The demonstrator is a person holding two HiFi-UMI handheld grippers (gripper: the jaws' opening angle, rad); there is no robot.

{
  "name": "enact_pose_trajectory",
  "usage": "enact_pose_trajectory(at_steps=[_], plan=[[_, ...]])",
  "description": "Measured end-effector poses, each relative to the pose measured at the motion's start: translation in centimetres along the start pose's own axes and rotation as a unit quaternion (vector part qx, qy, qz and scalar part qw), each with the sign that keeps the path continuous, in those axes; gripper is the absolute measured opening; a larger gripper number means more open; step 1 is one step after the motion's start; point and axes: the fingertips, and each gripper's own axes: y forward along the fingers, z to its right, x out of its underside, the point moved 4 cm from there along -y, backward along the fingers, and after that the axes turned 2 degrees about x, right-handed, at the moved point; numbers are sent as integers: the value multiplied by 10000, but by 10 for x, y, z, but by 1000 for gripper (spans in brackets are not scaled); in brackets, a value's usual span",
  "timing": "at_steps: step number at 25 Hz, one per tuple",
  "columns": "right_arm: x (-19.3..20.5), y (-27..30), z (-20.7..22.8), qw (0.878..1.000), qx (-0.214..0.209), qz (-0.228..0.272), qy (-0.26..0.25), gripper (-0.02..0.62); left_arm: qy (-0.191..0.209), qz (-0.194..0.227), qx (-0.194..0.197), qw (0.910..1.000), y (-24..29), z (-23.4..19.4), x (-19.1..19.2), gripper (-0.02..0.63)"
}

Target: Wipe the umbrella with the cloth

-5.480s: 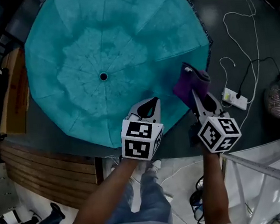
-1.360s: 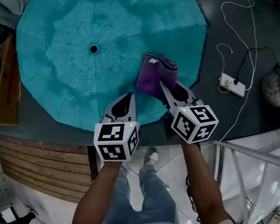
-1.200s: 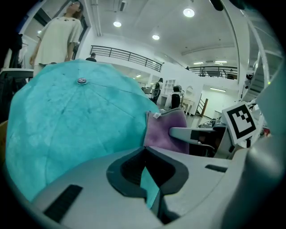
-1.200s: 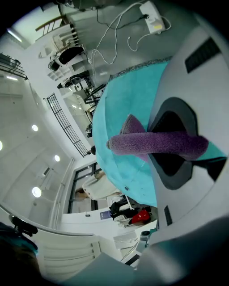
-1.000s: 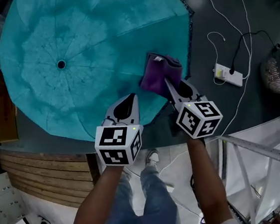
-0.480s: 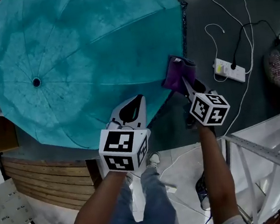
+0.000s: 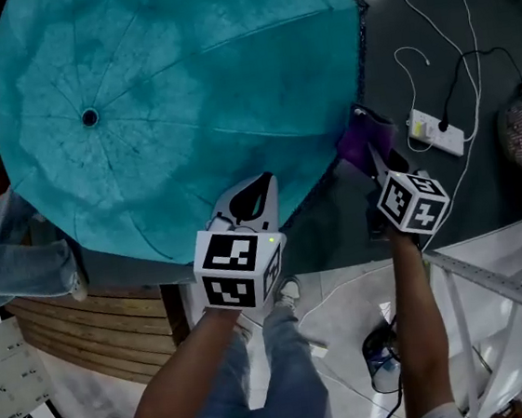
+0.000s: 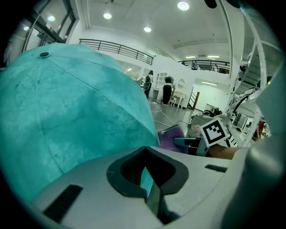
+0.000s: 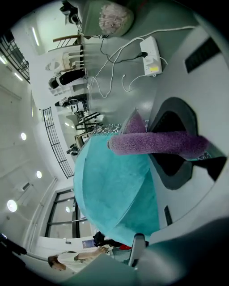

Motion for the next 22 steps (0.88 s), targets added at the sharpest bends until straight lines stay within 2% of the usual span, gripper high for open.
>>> enact_pose_trajectory(at_steps=[6, 12, 17, 22], plan=[[-11, -57, -74, 9981, -369, 429, -244, 77, -114, 149, -42, 9998, -45, -19, 9, 6], [-4, -106, -185, 9918, -1007, 687, -383, 77, -322, 332, -237, 9986, -110, -63, 28, 5], [4, -127, -291, 9800, -1708, 779, -667, 77, -572, 498, -547, 9956, -165, -116, 50, 6], [27, -129, -399, 9627, -2458, 750, -845, 77, -823, 591, -895, 9908, -219, -175, 80, 6]])
